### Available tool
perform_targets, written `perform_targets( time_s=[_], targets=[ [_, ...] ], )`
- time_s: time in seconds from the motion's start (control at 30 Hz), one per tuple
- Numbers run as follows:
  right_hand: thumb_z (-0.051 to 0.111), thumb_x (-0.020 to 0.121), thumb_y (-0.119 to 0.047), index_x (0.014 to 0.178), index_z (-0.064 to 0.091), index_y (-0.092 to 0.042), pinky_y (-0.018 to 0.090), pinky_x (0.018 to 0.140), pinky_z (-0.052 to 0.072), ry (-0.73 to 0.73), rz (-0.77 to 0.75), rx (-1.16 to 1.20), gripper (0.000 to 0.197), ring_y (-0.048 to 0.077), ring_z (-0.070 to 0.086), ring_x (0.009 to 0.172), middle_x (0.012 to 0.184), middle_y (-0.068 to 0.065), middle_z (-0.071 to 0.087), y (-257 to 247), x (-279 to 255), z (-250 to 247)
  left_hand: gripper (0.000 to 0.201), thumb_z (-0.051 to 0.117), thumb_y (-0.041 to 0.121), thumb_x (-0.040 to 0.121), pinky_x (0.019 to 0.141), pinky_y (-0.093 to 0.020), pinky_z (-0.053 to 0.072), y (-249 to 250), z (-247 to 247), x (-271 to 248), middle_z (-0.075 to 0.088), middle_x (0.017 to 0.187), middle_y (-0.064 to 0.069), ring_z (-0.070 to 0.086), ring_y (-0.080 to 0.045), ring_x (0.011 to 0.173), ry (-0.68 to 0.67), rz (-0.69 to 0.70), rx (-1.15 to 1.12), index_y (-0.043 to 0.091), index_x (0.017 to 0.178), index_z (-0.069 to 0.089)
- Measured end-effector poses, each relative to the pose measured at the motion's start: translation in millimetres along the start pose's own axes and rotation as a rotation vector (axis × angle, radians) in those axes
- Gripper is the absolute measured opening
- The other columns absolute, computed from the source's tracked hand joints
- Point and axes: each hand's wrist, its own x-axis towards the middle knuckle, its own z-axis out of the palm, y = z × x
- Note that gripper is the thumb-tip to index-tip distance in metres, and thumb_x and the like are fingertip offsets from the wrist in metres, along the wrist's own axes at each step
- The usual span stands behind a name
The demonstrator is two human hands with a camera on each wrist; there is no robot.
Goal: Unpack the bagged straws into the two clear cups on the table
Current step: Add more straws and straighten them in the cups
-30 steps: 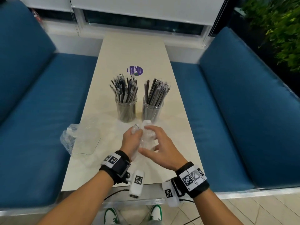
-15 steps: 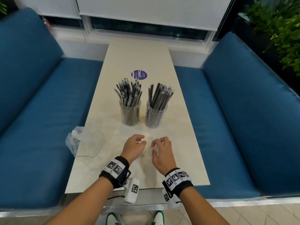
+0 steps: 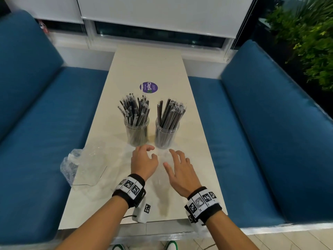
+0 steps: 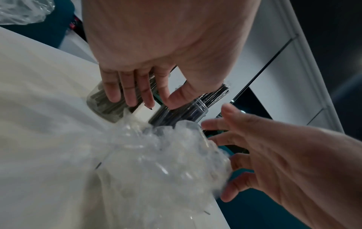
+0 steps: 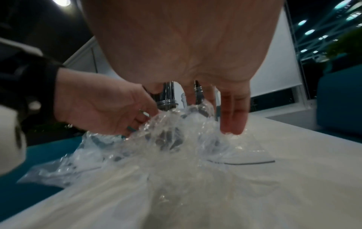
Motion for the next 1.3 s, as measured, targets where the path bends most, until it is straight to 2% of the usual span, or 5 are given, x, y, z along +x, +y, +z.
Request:
perform_targets(
  time_s=[0.27, 0.53, 0.77, 0.97, 1.3],
  targets=[
    [0.076, 0.094, -0.015, 0.120, 0.066, -0.012, 0.027, 0.093, 0.053, 0.005, 0.106, 0.230, 0.028, 0.015, 0.059, 0.097, 0.125, 0.001, 0.055, 29, 22, 28, 0.034, 0.069, 0.048, 0.094, 0.112, -0.048, 0.047, -10, 13, -2, 0.062, 0.131, 0.010, 0.060, -0.020, 0.126, -0.279, 0.002, 0.207, 0.038, 0.127, 0.066],
    [0.074, 0.095, -0.013, 0.113, 0.075, -0.009, 0.031, 0.091, 0.056, -0.025, 0.263, 0.312, 0.019, 0.017, 0.062, 0.085, 0.111, 0.008, 0.075, 43, 36, 47, 0.081, 0.059, 0.007, 0.089, 0.121, -0.028, 0.036, -29, 11, -26, 0.030, 0.163, 0.005, 0.041, -0.019, 0.148, -0.487, 0.243, 0.214, 0.028, 0.163, 0.031],
    [0.059, 0.103, -0.014, 0.123, 0.058, -0.012, 0.026, 0.080, 0.048, -0.142, 0.236, 0.382, 0.019, 0.017, 0.066, 0.080, 0.109, 0.006, 0.079, 40, 29, 36, 0.056, 0.065, 0.011, 0.098, 0.106, -0.040, 0.047, -42, 15, -4, 0.069, 0.135, -0.001, 0.066, -0.027, 0.121, -0.293, 0.308, 0.399, 0.030, 0.150, 0.053],
    [0.060, 0.098, -0.003, 0.102, 0.076, -0.015, 0.011, 0.079, 0.040, 0.011, 0.156, 0.241, 0.021, 0.002, 0.053, 0.073, 0.109, 0.002, 0.070, 34, 24, 21, 0.062, 0.030, 0.033, 0.092, 0.103, -0.046, 0.038, -42, 21, -11, 0.063, 0.129, -0.003, 0.054, -0.031, 0.121, -0.298, 0.385, 0.721, 0.025, 0.144, 0.062],
    [0.065, 0.093, 0.000, 0.100, 0.073, -0.013, -0.002, 0.080, 0.036, 0.467, -0.100, 0.243, 0.017, 0.008, 0.056, 0.078, 0.101, -0.001, 0.065, -11, 73, -97, 0.070, 0.044, 0.015, 0.087, 0.118, -0.039, 0.040, 7, -16, 1, 0.048, 0.148, -0.011, 0.046, -0.028, 0.136, -0.077, 0.282, 0.175, 0.009, 0.156, 0.045]
  ],
)
